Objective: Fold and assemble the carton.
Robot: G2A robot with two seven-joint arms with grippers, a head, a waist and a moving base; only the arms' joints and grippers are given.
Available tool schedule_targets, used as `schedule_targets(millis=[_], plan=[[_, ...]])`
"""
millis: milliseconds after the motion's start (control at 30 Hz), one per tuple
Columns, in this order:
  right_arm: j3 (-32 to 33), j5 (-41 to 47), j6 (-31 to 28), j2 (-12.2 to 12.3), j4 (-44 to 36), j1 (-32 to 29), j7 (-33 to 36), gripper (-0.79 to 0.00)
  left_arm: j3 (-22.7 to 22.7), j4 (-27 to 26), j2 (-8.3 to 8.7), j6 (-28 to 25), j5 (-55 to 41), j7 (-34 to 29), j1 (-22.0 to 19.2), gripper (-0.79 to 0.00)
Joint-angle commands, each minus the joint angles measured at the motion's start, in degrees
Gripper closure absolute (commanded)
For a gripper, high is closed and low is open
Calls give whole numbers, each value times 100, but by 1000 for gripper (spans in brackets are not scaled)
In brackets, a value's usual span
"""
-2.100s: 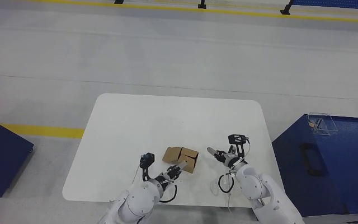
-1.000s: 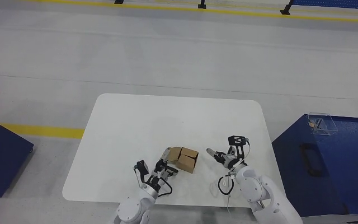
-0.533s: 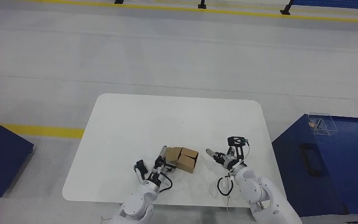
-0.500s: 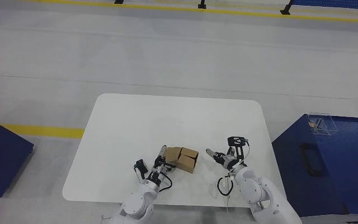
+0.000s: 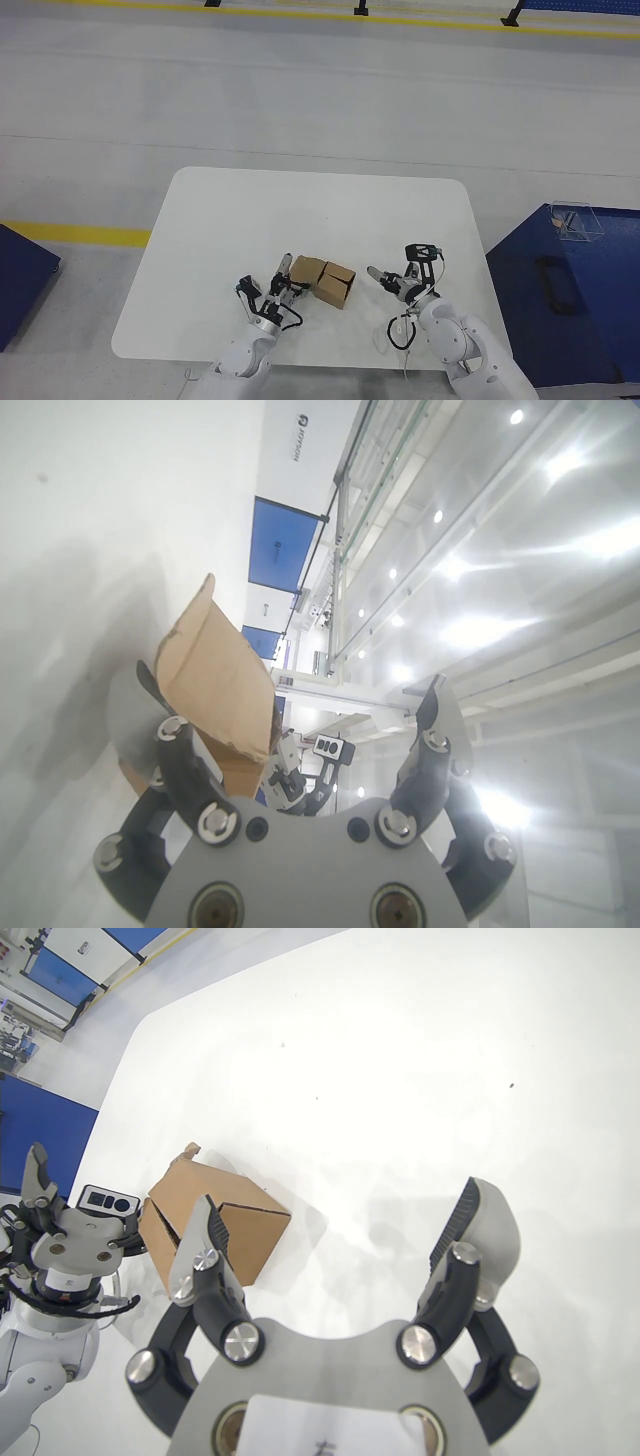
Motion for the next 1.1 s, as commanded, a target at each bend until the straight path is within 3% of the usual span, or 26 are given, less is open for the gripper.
schedule_targets(millis=[0,200,367,733,900,1067], plan=[[-5,-3,4,-6,1,9,3,-785,-9,102,-11,-408,-66,-211,-30,-785],[-13,-29,23,-23,-42,18,36,-785,-87,260,-26,-1527,-208,-620,-43,-785],[-22,-43,38,-38,-49,20,41,-785,-76,270,-31,-1896,-117,-858,-78,-785],[78,-44,61,-51,-143,-77,13,-785,-110,17,-35,-1317,68,-633,-62,-785],[138,-19,54,-55,-133,-84,44,-785,-262,-68,9,-591,212,-279,32,-785],[168,-65,64,-59,-168,-89,77,-785,-270,-133,9,-185,463,14,58,-785]])
